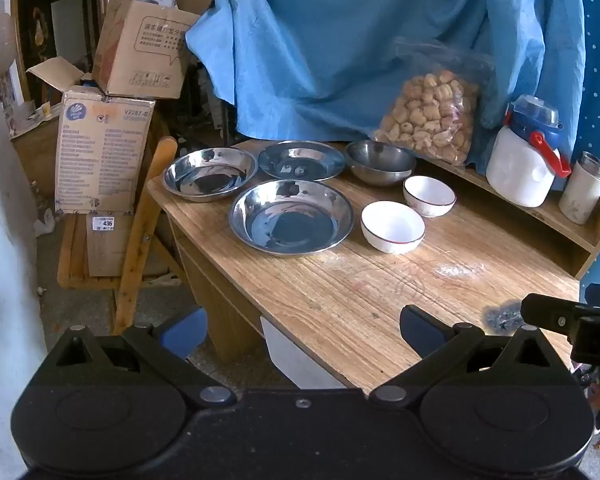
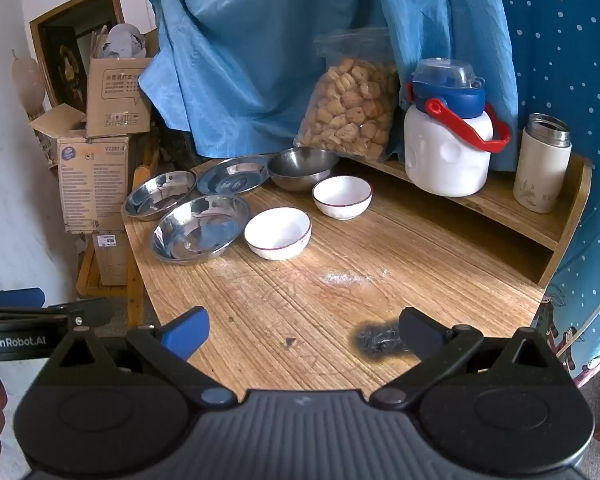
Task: Organize plates and bowls
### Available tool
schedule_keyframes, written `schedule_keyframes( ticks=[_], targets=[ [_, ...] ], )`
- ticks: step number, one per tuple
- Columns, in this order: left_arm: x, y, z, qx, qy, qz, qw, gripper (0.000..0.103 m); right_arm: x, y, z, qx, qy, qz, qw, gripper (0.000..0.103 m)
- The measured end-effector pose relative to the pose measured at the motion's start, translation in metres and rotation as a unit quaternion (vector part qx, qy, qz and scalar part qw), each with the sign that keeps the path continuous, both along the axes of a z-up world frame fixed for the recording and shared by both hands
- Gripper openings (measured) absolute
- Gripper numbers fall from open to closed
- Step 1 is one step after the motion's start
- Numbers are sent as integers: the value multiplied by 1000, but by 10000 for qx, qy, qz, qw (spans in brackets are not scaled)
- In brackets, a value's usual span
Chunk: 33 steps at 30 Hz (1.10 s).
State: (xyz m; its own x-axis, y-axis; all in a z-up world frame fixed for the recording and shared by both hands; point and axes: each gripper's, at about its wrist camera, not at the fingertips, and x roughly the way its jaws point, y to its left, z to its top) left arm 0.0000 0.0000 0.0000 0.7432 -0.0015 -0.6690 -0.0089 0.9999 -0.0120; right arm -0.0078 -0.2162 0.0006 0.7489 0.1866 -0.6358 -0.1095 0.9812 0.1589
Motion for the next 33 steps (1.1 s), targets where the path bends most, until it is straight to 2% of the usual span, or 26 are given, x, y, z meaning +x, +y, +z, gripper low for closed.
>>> schedule_keyframes(
  ticks=[33],
  targets=[
    [-6, -3, 0, 80, -80, -64, 9999, 102, -2, -5, 2, 1, -76, -105, 9999, 103]
  ],
)
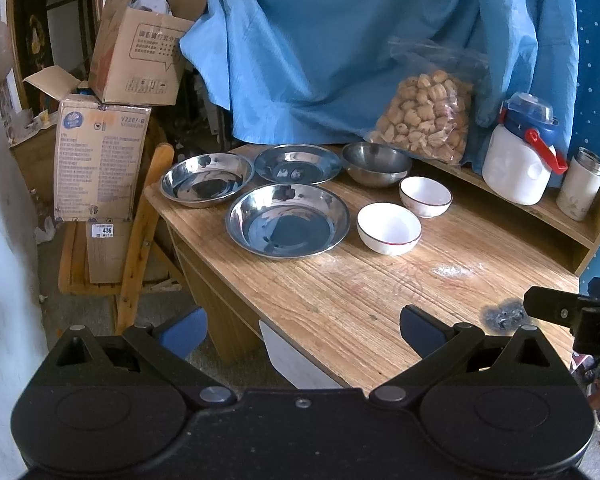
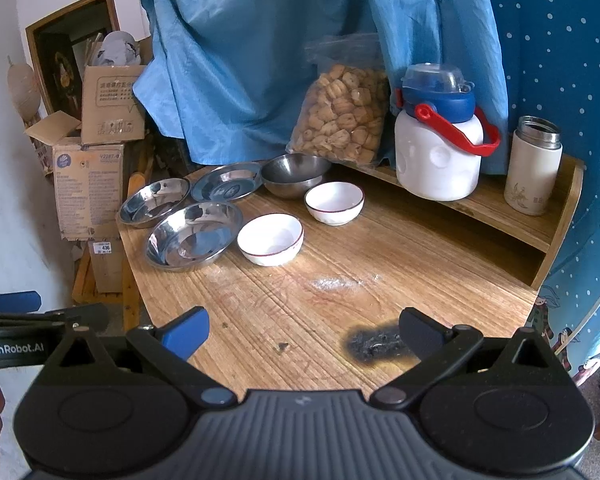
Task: Organize plates and bowls
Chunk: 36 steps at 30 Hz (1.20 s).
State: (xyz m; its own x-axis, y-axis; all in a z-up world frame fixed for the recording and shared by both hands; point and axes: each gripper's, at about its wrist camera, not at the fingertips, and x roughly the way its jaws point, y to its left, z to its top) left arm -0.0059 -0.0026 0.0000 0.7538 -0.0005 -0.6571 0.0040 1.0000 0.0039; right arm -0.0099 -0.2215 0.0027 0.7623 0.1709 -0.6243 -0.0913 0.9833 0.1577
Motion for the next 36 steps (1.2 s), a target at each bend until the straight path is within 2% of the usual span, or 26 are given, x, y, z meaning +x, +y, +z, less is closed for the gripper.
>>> schedule_keyframes(
  ticks=[36],
  targets=[
    [-1, 0, 3, -2, 5, 26, 10000, 102, -3, 2, 1, -13, 9, 18, 10000, 103]
  ],
)
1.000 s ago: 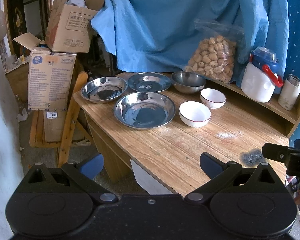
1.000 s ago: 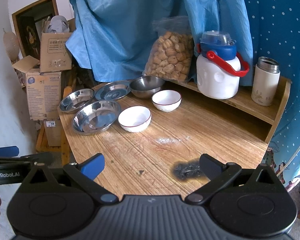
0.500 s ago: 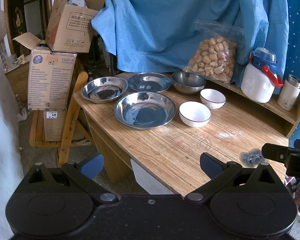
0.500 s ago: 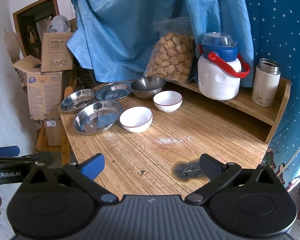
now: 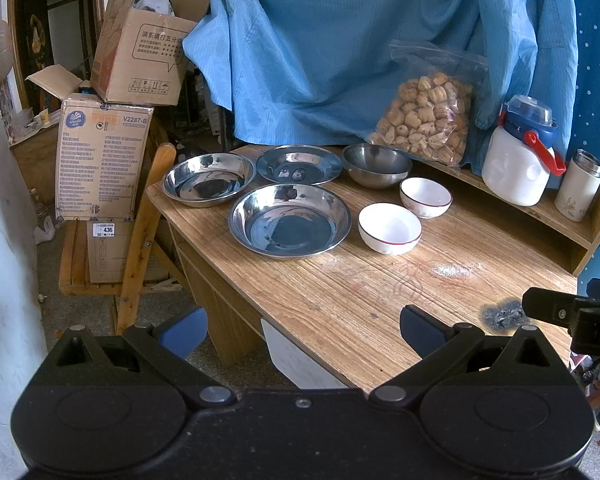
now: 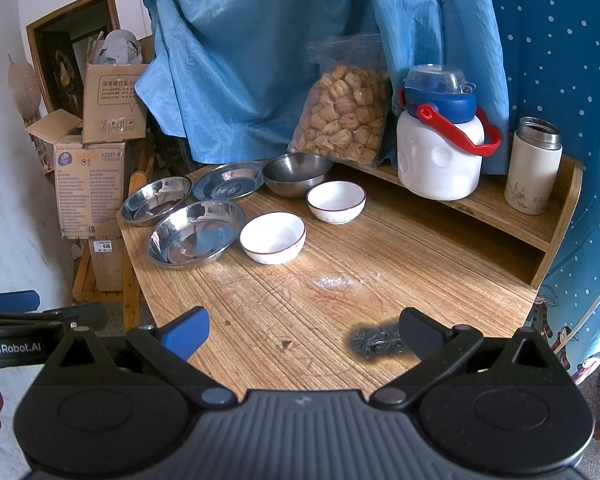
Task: Organize plates and bowls
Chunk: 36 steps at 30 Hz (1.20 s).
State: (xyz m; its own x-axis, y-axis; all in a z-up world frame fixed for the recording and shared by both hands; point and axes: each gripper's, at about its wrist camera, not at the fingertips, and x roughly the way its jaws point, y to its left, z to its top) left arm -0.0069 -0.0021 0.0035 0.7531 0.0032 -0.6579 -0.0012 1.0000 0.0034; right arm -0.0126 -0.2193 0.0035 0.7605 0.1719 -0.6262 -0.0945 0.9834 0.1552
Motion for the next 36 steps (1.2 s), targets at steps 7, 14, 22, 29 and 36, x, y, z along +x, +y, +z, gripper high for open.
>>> schedule_keyframes(
  ticks=[7, 14, 22, 29, 36],
  targets=[
    [-1, 1, 1, 4, -2, -1, 10000, 102, 0, 0, 0, -2, -2, 1, 10000, 103],
    [-2, 2, 1, -4, -1, 19, 10000, 102, 0, 0, 0, -2, -1, -1, 10000, 103],
    [-2, 2, 2, -5, 4, 17, 10000, 102, 0, 0, 0, -6, 4, -1, 10000, 103],
    [-1, 3, 0, -12, 15, 20, 10000, 102, 1, 0, -1, -2, 14, -5, 10000, 103],
    [1, 4, -3, -106, 46, -30, 9999, 102, 2, -2, -2, 65, 45, 5, 10000, 103]
  ],
)
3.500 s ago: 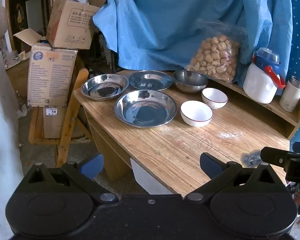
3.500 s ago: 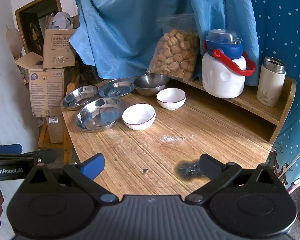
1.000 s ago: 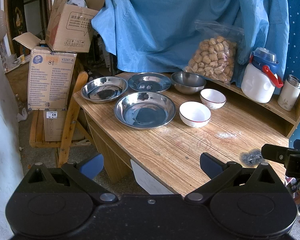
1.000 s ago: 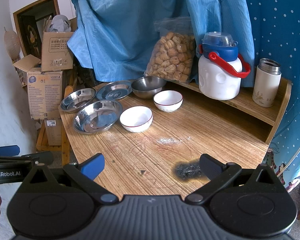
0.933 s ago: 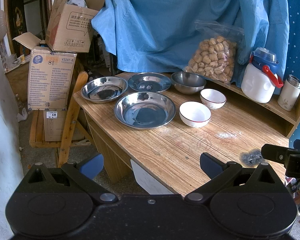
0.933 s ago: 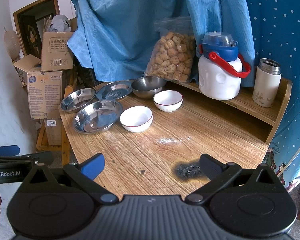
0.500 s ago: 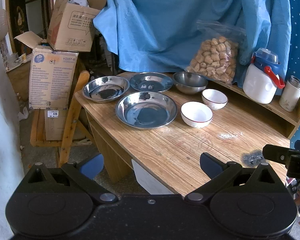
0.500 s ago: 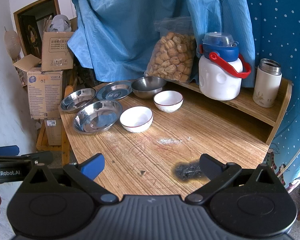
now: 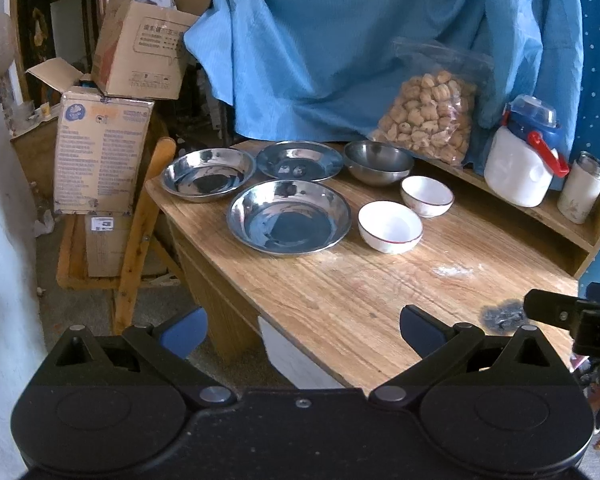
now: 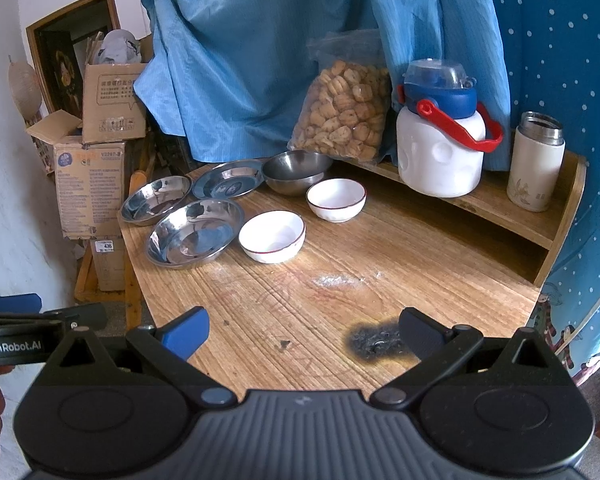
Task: Organize plates and bowls
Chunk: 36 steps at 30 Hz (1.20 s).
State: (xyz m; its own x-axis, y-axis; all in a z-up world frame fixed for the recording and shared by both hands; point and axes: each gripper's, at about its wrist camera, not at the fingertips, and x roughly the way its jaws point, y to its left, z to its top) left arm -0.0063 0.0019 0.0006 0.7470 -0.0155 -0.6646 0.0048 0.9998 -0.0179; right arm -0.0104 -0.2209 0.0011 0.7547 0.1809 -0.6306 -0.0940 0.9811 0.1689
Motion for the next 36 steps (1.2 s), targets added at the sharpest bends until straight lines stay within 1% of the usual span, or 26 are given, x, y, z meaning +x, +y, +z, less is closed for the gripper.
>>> schedule_keyframes(
  ticks=[4, 11, 14, 16, 18, 20, 22, 25, 28, 32, 34, 36],
  targets=[
    [3, -1, -1, -57, 5, 13, 10000, 102, 4, -3, -3, 32, 77, -44, 10000, 103],
    [18, 7, 5, -357, -80, 570, 9977, 102, 12, -8, -2, 123, -11, 70, 9999, 103],
    [29, 17, 9, -441, -179, 727, 9962, 102, 17, -6, -3, 205, -133, 156, 9996, 103],
    [40, 24, 11, -436, -149, 785, 9958, 102, 23, -2, -3, 176, -117, 120, 9997, 103],
    [53, 33, 11, -498, -143, 735, 9959, 102, 27, 1, -1, 164, -226, 88, 9996, 103],
    [73, 44, 9, -531, -121, 718, 9959, 102, 35, 6, 0, 132, -341, 50, 9993, 103],
    [95, 59, 6, -571, -93, 703, 9958, 102, 48, 15, -2, 153, -307, -26, 9994, 103],
    [133, 87, -1, -604, -192, 598, 9962, 102, 78, 39, -9, 238, -243, -20, 9994, 103],
    [179, 122, -10, -650, -289, 304, 9970, 102, 111, 77, -16, 223, -205, 182, 9994, 103],
    [243, 171, -15, -742, -118, -288, 9968, 102, 151, 132, -15, 87, -41, 365, 9993, 103],
    [277, 192, -18, -691, -1, -497, 9964, 102, 173, 155, -14, 57, 54, 361, 9993, 103],
    [308, 209, -22, -582, 120, -591, 9965, 102, 197, 176, -16, -27, 137, 317, 9994, 103]
  ],
)
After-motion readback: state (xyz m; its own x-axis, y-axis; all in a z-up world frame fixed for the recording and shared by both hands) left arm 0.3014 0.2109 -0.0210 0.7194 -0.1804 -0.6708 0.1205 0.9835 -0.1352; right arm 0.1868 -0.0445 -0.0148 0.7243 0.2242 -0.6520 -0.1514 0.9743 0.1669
